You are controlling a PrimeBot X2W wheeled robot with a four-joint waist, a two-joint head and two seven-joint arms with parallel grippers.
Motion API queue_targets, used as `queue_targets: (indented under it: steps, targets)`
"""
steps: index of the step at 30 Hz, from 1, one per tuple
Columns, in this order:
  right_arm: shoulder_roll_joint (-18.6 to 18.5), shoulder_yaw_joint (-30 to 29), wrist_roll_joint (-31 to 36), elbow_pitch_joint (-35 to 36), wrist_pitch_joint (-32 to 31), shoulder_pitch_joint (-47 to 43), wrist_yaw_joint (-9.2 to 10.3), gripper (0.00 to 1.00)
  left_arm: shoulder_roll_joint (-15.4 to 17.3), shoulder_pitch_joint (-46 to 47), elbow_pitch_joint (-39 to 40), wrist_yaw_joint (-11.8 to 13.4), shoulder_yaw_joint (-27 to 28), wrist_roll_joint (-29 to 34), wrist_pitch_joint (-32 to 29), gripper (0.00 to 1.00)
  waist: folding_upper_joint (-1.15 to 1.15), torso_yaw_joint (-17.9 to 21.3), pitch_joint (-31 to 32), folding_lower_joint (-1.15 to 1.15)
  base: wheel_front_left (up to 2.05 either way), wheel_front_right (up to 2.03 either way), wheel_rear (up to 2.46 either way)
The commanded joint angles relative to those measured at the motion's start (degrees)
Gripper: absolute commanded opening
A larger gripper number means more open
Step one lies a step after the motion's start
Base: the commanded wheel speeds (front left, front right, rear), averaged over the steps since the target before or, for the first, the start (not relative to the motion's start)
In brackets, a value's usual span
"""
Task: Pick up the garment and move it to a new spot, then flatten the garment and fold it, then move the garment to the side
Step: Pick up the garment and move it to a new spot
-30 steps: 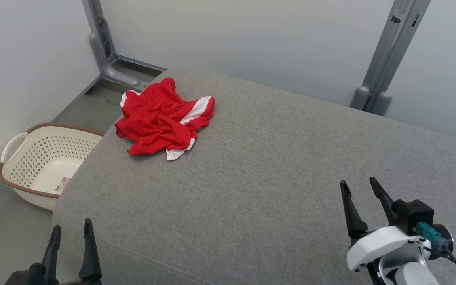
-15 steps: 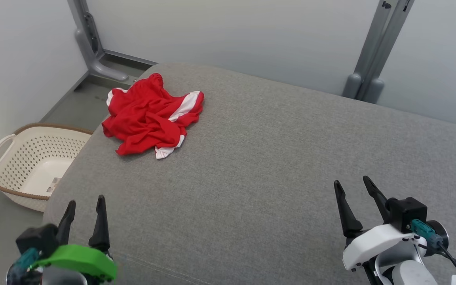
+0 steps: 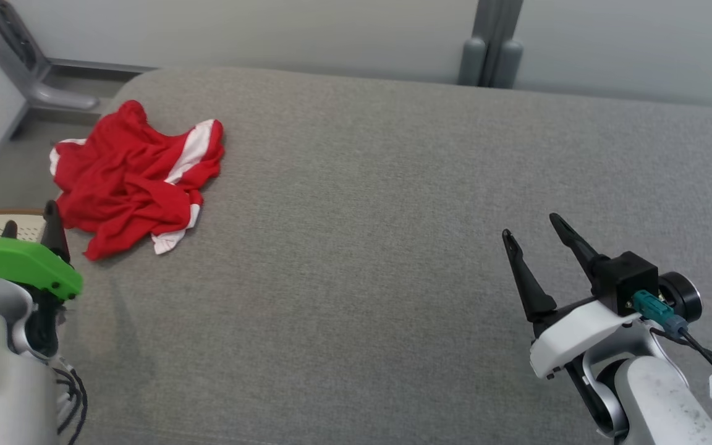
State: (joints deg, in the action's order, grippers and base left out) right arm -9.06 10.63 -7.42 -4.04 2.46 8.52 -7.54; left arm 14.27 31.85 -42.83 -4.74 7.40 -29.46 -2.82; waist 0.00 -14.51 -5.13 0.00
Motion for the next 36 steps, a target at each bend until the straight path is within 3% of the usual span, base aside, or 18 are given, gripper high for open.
queue_targets:
  steps: [1, 13, 16, 21, 22, 23, 24, 29, 36]
  targets:
    - [-0.6, 0.3, 0.3, 1.3, -0.6, 1.2, 0.1, 1.0, 1.0, 2.3, -1.4, 0.5, 0.4, -0.7, -0.8, 1.0, 0.0, 7.8, -8.3, 0.0, 0.0, 0.0, 0.0]
    - [-4.5, 0.1, 1.3, 13.0, -5.8, 2.8, 0.1, 1.0, 7.0, 10.7, -12.1, 6.2, 3.9, -2.3, -3.7, 1.0, 0.0, 14.4, -19.4, 0.0, 0.0, 0.0, 0.0]
    - [-4.9, -0.7, 1.4, 15.3, -6.5, 2.1, 0.1, 1.0, 7.3, 11.7, -14.2, 6.3, 4.8, -3.4, -2.9, 1.0, 0.0, 14.7, -20.9, 0.0, 0.0, 0.0, 0.0]
    - [-5.1, -1.1, 1.3, 17.2, -7.4, 1.4, 0.1, 1.0, 8.2, 13.0, -17.6, 4.3, 4.6, -4.0, -1.9, 1.0, 0.0, 15.0, -21.8, 0.0, 0.0, 0.0, 0.0]
    - [-5.0, -1.1, 1.4, 17.3, -7.5, 1.4, 0.1, 1.0, 8.2, 13.2, -18.4, 4.0, 4.4, -3.9, -2.2, 0.95, 0.0, 15.0, -21.9, 0.0, 0.0, 0.0, 0.0]
    - [-4.9, -1.0, 1.4, 17.4, -7.5, 1.5, 0.1, 1.0, 8.3, 13.5, -19.3, 3.6, 4.2, -3.8, -2.3, 0.16, 0.0, 15.0, -21.8, 0.0, 0.0, 0.0, 0.0]
    - [-4.7, -0.9, 1.5, 17.4, -7.5, 1.5, 0.1, 1.0, 8.4, 13.7, -20.0, 3.4, 4.1, -3.7, -2.1, 0.0, 0.0, 14.9, -21.8, 0.0, 0.0, 0.0, 0.0]
    - [-3.6, -0.9, 0.9, 15.9, -6.4, 2.0, 0.1, 1.0, 11.0, 16.1, -21.7, 0.6, 3.1, -3.2, -0.5, 0.0, 0.0, 14.5, -20.1, 0.0, 0.0, 0.0, 0.0]
    - [-0.8, 0.1, -0.7, 10.5, -2.7, 1.5, 0.11, 1.0, 15.1, 20.8, -17.8, -2.2, -1.4, 0.0, 3.0, 0.0, 0.0, 14.7, -14.1, 0.0, 0.0, 0.0, 0.0]
